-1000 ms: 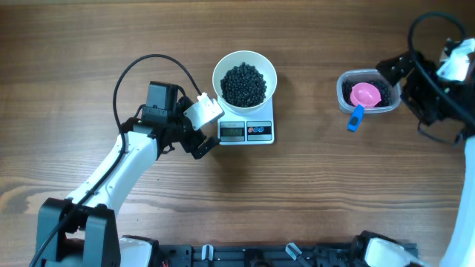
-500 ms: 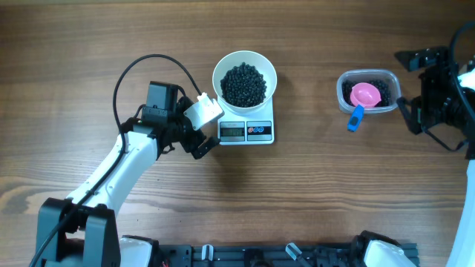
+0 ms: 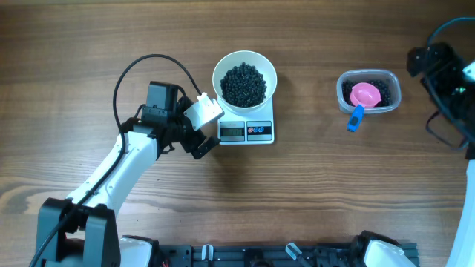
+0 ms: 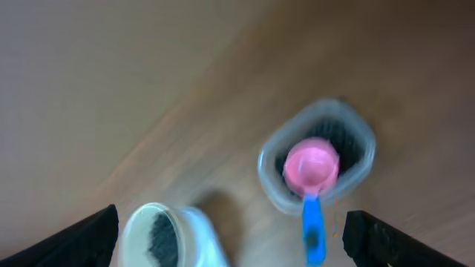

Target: Scoop item into bowl and weigh 150g on scale

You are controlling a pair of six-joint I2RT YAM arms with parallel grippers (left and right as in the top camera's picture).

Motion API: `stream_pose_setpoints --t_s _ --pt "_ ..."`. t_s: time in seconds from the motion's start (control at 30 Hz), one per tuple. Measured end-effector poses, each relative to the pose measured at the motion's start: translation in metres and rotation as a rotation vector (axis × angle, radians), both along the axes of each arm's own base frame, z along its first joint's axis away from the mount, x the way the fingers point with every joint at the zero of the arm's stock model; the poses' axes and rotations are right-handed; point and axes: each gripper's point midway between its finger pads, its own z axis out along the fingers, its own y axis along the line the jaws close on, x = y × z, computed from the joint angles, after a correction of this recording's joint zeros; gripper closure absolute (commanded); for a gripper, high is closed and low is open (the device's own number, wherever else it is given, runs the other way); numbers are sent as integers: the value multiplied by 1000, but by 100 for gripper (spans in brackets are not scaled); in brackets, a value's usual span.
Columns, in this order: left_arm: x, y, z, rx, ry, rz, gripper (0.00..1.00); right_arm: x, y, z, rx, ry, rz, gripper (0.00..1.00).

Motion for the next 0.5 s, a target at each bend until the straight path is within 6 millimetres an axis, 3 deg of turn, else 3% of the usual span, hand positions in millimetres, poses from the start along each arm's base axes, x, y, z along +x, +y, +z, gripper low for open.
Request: stream_pose_setpoints --t_s 0.13,0.27,0.4,0.5 --pt "0 0 0 0 0 0 0 12 -9 22 -235 -148 90 0" --pt "0 0 0 0 1 0 0 1 -3 39 -413 -304 137 0" --pt "0 0 0 0 1 0 0 -23 9 34 -530 -458 143 0" --pt "0 0 0 0 2 0 0 -43 14 10 -588 -552 126 0"
